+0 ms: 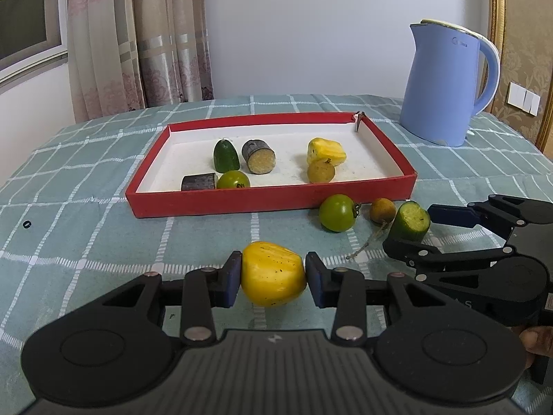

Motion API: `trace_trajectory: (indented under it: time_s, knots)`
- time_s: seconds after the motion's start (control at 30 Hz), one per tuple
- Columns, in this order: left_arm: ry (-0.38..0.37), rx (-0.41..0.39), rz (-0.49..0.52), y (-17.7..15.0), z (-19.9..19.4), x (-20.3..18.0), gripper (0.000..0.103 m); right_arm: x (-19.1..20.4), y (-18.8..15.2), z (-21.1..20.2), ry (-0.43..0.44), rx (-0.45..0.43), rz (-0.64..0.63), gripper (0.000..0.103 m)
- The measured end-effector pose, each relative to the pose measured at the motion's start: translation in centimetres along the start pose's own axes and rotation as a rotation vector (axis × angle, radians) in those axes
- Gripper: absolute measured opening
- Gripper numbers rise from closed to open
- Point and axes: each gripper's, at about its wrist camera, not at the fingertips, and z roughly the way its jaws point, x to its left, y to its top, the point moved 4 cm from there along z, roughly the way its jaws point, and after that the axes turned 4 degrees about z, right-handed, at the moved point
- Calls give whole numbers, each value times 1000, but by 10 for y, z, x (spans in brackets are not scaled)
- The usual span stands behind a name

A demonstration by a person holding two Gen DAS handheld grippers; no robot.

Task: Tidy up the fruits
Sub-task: 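Lift the yellow pepper with the left gripper while the right gripper closes on the cucumber piece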

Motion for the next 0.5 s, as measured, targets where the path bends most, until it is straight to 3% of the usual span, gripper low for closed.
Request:
trace_trajectory:
  time_s: [0.27,0.5]
  knots:
    - [6,1,-3,-1,-1,0,39,1,1,5,12,13,3,51]
    - [8,5,-3,-1,0,0,39,0,1,6,19,18,9,51]
